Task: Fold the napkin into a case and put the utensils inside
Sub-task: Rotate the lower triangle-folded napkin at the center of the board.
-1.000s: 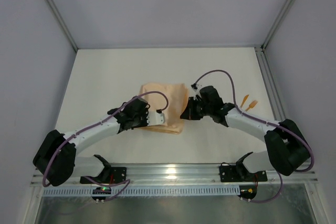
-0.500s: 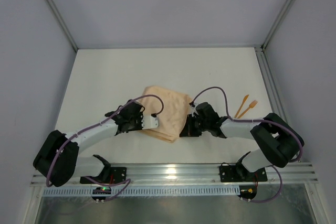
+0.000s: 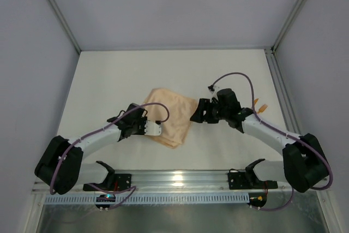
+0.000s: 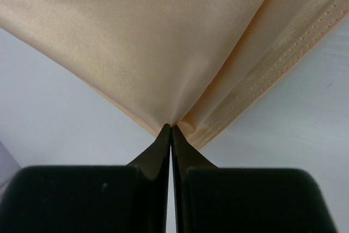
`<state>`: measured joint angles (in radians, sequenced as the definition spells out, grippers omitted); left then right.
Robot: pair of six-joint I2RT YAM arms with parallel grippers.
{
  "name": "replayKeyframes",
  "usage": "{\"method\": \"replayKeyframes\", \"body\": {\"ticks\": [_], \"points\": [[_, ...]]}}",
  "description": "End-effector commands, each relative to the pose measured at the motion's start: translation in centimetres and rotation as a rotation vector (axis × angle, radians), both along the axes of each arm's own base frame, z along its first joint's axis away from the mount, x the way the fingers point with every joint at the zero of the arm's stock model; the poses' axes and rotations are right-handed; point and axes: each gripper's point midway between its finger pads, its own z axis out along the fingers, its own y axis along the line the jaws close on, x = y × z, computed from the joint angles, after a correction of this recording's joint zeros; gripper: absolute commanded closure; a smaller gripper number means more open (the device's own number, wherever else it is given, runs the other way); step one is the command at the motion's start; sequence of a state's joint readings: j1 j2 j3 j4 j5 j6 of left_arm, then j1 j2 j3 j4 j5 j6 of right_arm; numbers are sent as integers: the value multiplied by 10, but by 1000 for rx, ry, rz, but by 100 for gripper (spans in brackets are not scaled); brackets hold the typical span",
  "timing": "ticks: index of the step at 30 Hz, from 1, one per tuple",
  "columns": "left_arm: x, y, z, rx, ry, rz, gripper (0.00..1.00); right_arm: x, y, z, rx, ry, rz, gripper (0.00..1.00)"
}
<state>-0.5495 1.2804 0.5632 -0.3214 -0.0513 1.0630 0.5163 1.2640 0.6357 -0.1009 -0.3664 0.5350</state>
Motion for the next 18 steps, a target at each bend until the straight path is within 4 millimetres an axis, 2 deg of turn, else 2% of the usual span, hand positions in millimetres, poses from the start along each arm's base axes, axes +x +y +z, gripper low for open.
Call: {"method": "replayKeyframes", "body": {"ticks": [1,2,3,4,5,6,7,8,11,15,16,18], "points": [[17,-4,10,-9,-90,-67,100,45,-24,3,-150,-79,10,29],[18,-4,10,-7,-91,-74,100,67,-20,19,-173,-129,10,29],[18,-3,9,3,-92,-86,100,77,-17,18,-193,-136,31,28],[21,-3,10,2,-102,-91,100,85,-17,1,-237,-112,62,28],[22,-2,10,-1,-103,-90,100,101,-10,10,-227,-148,68,27],[25,-1,11,5,-110,-103,100,108,-7,8,-222,-153,83,27],[27,0,12,8,-116,-107,100,117,-8,3,-228,-158,95,27],[31,2,13,4,-127,-105,100,127,-4,-11,-243,-129,114,27],[37,8,13,27,-136,-120,100,139,2,-38,-272,-71,145,27],[42,6,12,18,-140,-161,100,145,6,-60,-268,-44,139,29],[43,6,9,18,-136,-165,100,145,7,-62,-265,-38,140,31],[49,8,10,16,-145,-161,100,141,8,-65,-250,-25,135,43]]}}
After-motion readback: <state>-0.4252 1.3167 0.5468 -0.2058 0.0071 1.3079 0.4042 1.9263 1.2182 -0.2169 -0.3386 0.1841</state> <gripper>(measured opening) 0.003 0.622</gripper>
